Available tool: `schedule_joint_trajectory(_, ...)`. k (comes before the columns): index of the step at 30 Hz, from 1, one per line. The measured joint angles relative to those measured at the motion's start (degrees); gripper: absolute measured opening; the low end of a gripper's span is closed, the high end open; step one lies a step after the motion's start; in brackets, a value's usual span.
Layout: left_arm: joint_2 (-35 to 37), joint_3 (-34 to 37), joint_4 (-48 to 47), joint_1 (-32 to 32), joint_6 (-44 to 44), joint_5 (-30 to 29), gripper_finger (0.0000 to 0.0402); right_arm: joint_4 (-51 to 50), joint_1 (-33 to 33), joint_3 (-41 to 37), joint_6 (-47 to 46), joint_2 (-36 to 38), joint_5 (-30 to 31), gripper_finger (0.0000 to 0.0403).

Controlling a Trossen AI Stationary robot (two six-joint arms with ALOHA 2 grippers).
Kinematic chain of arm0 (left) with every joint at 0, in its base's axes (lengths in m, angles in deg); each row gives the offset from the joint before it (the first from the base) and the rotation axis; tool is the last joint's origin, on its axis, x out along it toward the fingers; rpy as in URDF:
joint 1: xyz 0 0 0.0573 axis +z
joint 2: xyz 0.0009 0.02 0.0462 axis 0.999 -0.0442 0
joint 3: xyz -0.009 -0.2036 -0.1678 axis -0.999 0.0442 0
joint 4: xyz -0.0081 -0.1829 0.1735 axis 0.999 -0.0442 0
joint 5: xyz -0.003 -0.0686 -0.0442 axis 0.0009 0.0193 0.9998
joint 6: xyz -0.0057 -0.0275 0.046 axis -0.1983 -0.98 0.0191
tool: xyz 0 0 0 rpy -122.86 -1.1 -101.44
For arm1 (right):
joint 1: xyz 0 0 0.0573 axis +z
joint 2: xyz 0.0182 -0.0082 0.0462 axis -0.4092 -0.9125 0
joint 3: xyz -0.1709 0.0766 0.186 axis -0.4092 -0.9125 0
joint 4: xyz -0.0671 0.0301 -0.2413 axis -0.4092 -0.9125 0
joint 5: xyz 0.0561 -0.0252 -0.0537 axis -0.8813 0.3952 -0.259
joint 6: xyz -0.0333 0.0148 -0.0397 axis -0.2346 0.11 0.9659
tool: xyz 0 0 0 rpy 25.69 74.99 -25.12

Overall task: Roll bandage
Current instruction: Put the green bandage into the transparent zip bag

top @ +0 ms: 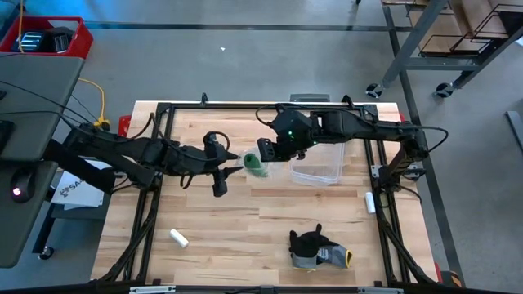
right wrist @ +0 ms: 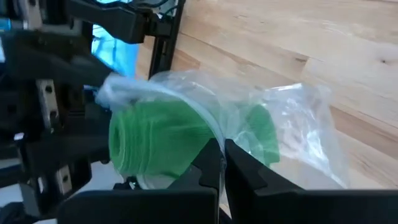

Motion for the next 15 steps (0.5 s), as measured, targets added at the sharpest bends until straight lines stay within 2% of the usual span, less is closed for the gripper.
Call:
schedule_joint_trajectory(4, 0.21, 0.00, -0.29, 0.63, -0.02, -0.20, 0.0141, 0.11, 0.21, 0.00, 0.36, 0.00, 0.01, 0.0000)
schedule_joint_trajectory(10, 0.39, -1.19, -1.11, 0.56, -3.41, 4.93, 0.0138, -0.93, 0.19, 0.00, 1.04, 0.00, 0.01, 0.0000)
schedule_joint_trajectory(15, 0.63, -3.17, -3.02, 0.58, -3.57, 5.46, 0.0138, -1.46, 0.19, 0.00, 1.44, 0.00, 0.09, 0.0000)
